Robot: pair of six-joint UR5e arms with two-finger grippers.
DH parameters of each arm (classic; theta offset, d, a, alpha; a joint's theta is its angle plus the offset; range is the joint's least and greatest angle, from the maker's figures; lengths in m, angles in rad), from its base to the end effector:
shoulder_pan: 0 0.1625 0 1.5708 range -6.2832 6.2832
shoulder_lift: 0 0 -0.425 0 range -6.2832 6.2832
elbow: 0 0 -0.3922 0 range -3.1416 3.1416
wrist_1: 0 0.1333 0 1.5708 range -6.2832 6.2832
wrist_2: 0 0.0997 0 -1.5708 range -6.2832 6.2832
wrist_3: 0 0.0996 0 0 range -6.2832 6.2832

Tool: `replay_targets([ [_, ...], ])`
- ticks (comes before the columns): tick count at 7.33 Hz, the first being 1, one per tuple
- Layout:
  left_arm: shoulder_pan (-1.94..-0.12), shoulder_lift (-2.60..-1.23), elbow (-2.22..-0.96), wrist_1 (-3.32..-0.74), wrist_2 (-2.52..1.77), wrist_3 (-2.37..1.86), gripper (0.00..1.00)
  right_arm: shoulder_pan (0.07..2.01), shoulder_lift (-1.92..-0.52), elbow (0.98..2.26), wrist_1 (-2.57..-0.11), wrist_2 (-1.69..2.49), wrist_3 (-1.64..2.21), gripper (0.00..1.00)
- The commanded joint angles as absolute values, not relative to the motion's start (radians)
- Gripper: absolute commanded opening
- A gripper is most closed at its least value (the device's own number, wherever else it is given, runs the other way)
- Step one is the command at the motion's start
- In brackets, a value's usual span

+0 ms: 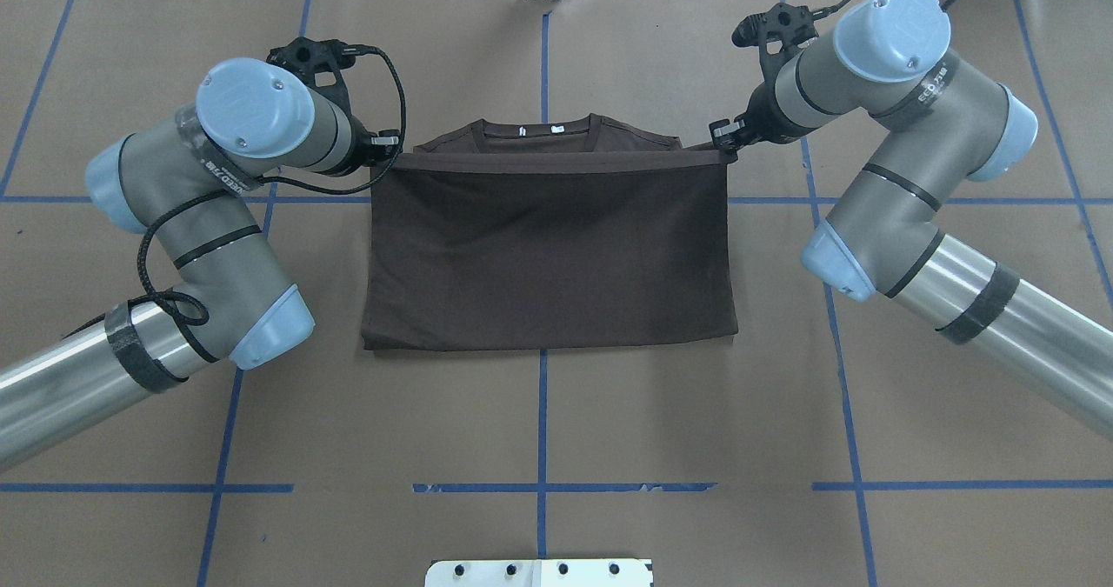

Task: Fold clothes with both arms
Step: 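Lift the hem with both grippers and fold it up toward the collar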

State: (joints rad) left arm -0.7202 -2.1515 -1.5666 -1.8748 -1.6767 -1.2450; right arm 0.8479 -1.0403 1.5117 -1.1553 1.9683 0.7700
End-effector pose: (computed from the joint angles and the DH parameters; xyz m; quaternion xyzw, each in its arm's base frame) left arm 0.4466 -0.5552 0.2902 0.1711 0.3926 -0.1549 0.8903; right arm -0.3911 -0.5866 0.3317 0.1877 -0.4165 -0.0638 0.8872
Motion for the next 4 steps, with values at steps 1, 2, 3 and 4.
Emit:
replay_targets([
  [1, -0.729, -2.18, -1.5, -1.898, -1.674, -1.243, 0.0, 0.848, -0.976, 1.427, -1.155, 1.968, 0.77, 0.0],
  [2, -0.729, -2.18, -1.493, -1.899, -1.672, -1.241, 0.0, 0.851, -0.947, 1.384, -1.155, 1.968, 0.77, 0.0],
  [3, -0.73, -2.18, -1.476, -1.899, -1.672, -1.241, 0.0, 0.857, -0.931, 1.355, -1.154, 1.968, 0.769, 0.0],
  [4, -0.732, -2.181, -1.467, -1.907, -1.671, -1.241, 0.0, 0.864, -0.91, 1.326, -1.155, 1.968, 0.769, 0.0],
])
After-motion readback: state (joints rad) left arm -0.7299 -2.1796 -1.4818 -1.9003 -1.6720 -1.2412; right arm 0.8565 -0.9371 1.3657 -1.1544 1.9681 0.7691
